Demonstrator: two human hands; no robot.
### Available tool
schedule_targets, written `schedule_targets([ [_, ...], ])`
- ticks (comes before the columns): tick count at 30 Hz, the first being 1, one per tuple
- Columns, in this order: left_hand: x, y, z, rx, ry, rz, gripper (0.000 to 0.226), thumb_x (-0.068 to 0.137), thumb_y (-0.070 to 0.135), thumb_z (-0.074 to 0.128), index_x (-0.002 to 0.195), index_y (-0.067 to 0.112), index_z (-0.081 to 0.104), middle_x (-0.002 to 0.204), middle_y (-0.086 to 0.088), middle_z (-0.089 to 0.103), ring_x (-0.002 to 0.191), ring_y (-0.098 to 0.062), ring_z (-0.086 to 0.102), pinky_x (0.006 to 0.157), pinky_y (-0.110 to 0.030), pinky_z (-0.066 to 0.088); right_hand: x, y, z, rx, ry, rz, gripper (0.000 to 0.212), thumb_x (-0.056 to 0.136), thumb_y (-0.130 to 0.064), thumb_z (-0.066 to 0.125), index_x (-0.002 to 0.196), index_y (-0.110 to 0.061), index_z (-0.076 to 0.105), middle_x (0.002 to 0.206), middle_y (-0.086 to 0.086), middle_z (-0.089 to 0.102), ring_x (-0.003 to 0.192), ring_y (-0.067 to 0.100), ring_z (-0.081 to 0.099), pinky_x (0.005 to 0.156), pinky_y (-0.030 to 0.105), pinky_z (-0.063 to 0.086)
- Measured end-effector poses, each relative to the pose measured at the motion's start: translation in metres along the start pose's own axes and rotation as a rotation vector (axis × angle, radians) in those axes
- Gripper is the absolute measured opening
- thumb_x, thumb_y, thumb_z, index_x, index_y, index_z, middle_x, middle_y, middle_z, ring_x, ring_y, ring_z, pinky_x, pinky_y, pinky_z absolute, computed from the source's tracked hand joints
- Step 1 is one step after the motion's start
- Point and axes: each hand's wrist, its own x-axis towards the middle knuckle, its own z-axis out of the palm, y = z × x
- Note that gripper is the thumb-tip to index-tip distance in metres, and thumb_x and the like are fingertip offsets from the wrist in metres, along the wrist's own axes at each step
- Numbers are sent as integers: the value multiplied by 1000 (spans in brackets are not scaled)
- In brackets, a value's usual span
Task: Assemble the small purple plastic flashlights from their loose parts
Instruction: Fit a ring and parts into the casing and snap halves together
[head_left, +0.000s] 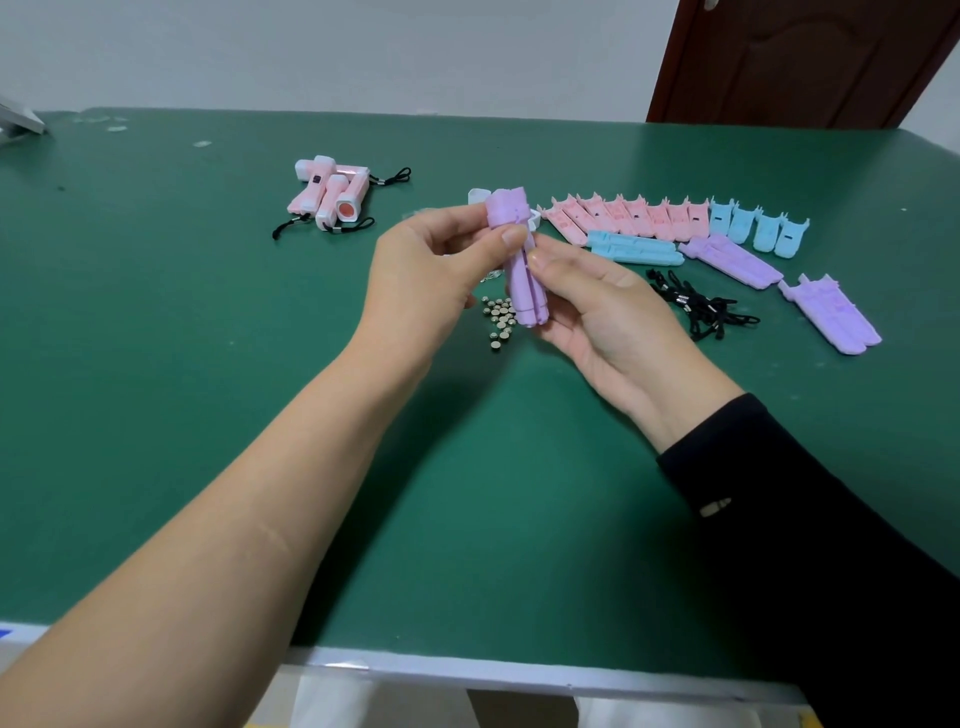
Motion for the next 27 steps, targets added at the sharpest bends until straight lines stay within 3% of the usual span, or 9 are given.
schedule_targets([
  [6, 1, -3, 0, 11, -9, -7, 17, 87, 26, 73, 104, 27, 72, 98, 4, 76, 95, -11, 70, 53, -8, 40, -2, -1, 2, -33, 23, -8, 22, 90, -11, 63, 111, -14, 68, 93, -2, 74, 81, 8, 67, 85, 29, 53],
  [13, 3, -7, -3, 19, -59, -19, 13, 89, 27, 69, 101, 30, 73, 91, 13, 76, 87, 0, 69, 52, -8, 40, -3, -3, 1, -160, 39, -72, 21, 91, -10, 63, 110, -14, 69, 97, 1, 74, 80, 6, 67, 75, 24, 56],
  [19, 5, -10, -6, 24, -121, -60, 13, 90, 29, 68, 102, 30, 73, 88, 15, 75, 77, 6, 67, 51, -8, 39, -4, -3, 0, -359, 136, -190, 23, 89, -13, 66, 111, -14, 71, 86, -9, 71, 65, -9, 60, 57, 8, 44],
  [23, 6, -12, -8, 37, -148, -106, 12, 90, 29, 68, 100, 28, 74, 84, 15, 74, 68, 7, 64, 58, -20, 37, -5, -2, 0, -490, 141, -275, 20, 90, -9, 65, 108, -13, 71, 88, -8, 70, 67, -9, 60, 61, 8, 43],
  [27, 8, -14, -9, 48, -152, -163, 8, 88, 30, 70, 94, 28, 75, 89, 14, 73, 76, 3, 64, 66, -22, 40, -4, -3, 1, -618, 116, -302, 18, 91, -8, 62, 104, -17, 71, 86, -11, 69, 69, -8, 60, 65, 10, 44],
])
